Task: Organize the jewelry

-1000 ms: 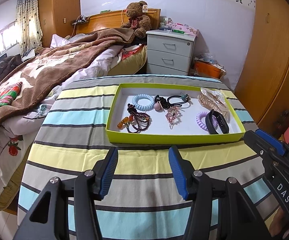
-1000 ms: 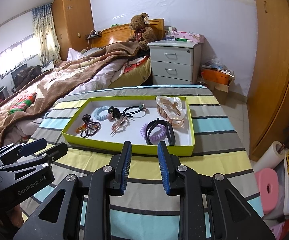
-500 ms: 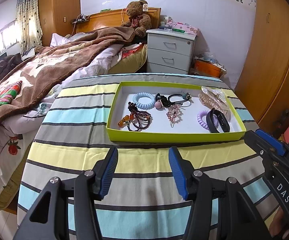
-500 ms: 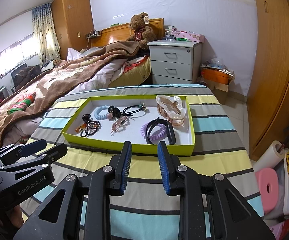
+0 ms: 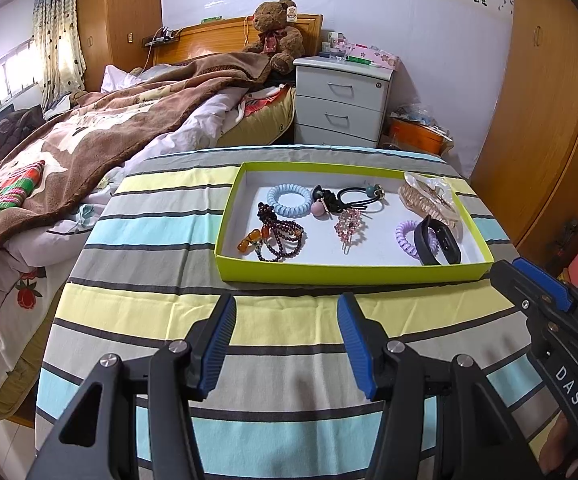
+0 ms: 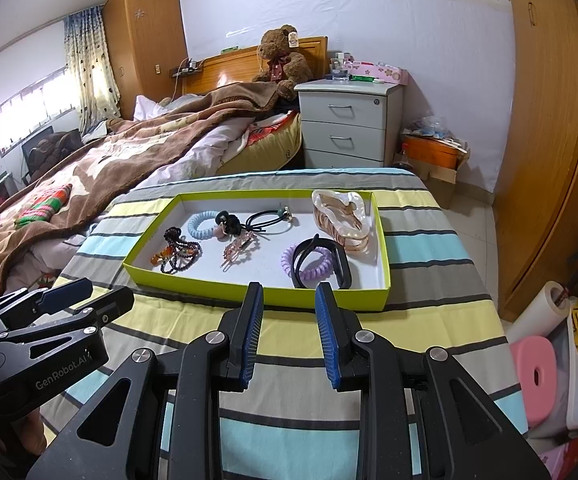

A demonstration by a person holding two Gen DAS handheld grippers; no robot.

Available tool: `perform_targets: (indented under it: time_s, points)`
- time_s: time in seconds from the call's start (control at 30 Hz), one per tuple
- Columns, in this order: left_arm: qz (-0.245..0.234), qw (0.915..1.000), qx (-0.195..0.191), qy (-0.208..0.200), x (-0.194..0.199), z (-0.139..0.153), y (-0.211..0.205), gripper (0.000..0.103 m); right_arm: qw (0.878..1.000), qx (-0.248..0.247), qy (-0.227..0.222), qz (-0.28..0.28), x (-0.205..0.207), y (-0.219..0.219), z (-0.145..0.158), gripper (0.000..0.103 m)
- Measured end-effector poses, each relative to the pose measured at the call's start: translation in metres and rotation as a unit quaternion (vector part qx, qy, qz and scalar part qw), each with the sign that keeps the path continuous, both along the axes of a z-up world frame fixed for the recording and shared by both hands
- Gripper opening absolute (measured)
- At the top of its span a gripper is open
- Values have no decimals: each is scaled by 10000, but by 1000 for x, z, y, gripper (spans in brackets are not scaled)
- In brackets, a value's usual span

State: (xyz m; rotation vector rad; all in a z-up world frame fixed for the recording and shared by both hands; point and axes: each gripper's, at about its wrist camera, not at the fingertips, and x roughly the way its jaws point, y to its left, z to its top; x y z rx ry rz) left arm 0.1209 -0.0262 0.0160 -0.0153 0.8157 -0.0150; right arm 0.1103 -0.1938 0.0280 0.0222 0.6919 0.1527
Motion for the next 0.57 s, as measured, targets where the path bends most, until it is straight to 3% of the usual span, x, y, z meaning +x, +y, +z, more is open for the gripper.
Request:
perform_targets:
  time_s: [0.57]
  points:
    - [65,10000,-33,41,1,-2,6,55,10000,-6,1,-2,0,0,0,28]
